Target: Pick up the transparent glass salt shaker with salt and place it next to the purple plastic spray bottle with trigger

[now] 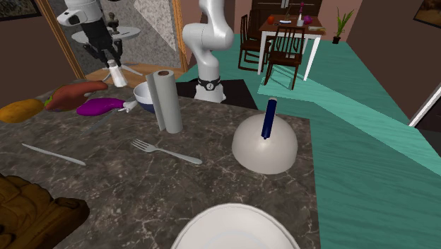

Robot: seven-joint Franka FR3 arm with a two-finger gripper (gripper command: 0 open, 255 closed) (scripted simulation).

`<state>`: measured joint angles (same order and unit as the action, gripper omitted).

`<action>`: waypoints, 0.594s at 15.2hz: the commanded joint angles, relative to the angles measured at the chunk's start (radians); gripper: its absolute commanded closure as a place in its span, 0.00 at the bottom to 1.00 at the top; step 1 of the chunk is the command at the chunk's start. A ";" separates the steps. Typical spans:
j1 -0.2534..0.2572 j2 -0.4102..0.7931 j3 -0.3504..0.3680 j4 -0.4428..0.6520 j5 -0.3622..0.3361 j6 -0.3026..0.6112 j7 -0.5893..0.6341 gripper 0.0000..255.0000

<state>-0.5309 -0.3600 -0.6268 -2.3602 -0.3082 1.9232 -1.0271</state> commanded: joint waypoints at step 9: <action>0.007 0.076 -0.040 -0.085 0.009 0.157 -0.009 1.00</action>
<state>-0.5238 -0.2936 -0.6605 -2.4368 -0.3000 2.0618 -1.0327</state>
